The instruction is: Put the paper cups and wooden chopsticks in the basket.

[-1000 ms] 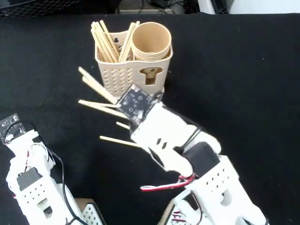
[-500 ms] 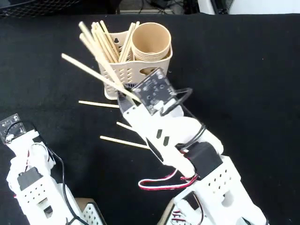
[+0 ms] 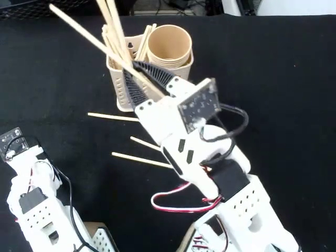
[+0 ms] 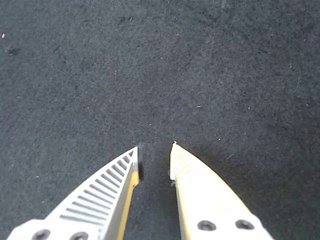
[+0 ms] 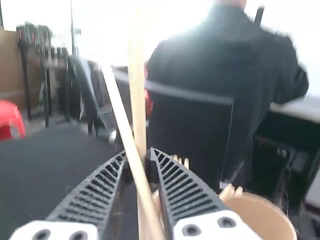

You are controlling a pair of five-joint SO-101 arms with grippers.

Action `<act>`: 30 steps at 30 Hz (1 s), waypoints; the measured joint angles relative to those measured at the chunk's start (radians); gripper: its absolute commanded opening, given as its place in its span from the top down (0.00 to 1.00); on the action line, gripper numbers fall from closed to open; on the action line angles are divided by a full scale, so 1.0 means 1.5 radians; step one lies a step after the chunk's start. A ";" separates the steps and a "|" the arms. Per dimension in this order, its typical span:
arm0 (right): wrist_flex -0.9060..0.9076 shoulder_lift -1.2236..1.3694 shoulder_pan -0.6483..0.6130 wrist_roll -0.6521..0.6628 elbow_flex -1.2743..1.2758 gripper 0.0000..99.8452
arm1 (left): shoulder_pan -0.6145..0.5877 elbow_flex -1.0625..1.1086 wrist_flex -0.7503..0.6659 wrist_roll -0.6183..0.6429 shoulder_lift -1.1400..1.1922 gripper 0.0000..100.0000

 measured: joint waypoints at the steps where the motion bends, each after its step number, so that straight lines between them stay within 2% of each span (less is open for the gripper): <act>1: -0.024 0.000 0.000 0.000 0.012 0.99 | 0.000 0.000 0.000 0.000 0.000 0.88; 5: -0.124 0.005 0.001 0.000 0.060 0.99 | 0.000 0.000 0.000 0.000 0.000 0.88; 13: -0.268 0.155 0.009 0.001 0.047 0.99 | 0.000 0.000 0.000 0.000 0.000 0.88; 22: -0.286 0.325 0.075 0.001 -0.052 0.99 | 0.000 0.000 0.000 0.000 0.000 0.88; 30: -0.287 0.405 0.075 0.000 -0.111 0.99 | 0.000 0.000 0.000 0.000 0.000 0.88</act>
